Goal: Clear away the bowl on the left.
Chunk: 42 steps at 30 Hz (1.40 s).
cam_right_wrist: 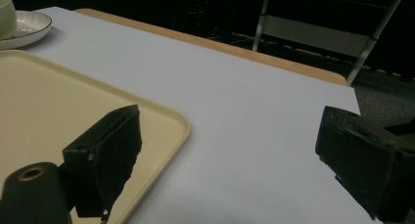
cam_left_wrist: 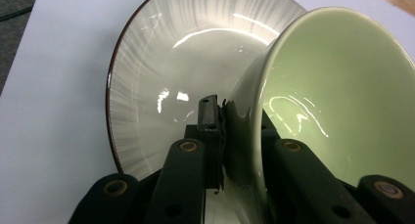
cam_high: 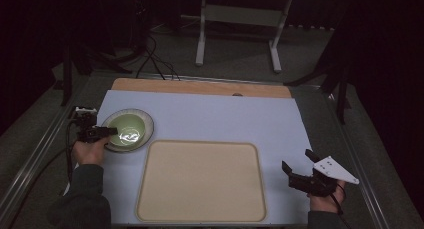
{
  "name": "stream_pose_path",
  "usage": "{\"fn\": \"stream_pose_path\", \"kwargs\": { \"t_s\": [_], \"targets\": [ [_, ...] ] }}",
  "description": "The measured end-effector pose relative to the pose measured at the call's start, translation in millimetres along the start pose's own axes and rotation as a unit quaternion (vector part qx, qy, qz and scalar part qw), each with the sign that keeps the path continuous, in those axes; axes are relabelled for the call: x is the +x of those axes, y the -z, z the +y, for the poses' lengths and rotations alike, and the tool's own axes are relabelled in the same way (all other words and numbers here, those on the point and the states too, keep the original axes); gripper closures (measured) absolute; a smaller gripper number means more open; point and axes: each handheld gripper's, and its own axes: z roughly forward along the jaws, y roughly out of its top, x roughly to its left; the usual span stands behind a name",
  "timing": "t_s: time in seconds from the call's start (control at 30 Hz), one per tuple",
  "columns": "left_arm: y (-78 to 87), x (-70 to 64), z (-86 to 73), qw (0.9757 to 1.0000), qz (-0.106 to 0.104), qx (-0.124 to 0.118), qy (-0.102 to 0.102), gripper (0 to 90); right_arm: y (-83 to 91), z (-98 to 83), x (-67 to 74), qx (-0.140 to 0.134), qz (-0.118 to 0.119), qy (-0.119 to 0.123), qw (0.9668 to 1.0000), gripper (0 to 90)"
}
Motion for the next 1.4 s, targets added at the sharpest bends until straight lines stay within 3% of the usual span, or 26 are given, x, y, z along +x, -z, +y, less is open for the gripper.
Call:
{"fn": "stream_pose_path", "kwargs": {
  "t_s": [0.1,0.47,0.93,1.4],
  "targets": [
    [4.9,-0.1,-0.4,0.9998,-0.015,-0.012,0.006,82.2,0.1,0.0,0.0,0.0,0.0,0.0,1.0,9.5],
    [21.8,-3.7,-2.3,0.9988,-0.03,-0.038,-0.002,82.2,0.2,-0.1,-0.4,-0.001,-0.002,0.0,1.0,9.5],
    [33.9,-14.1,-6.5,0.9973,-0.039,-0.06,-0.017,81.9,0.5,-0.1,-0.4,-0.001,-0.002,0.0,1.0,9.5],
    [39.0,-32.4,-14.8,0.9944,-0.067,-0.073,-0.036,81.9,0.6,-0.2,-0.6,-0.001,-0.002,-0.001,1.0,9.5]
  ]
}}
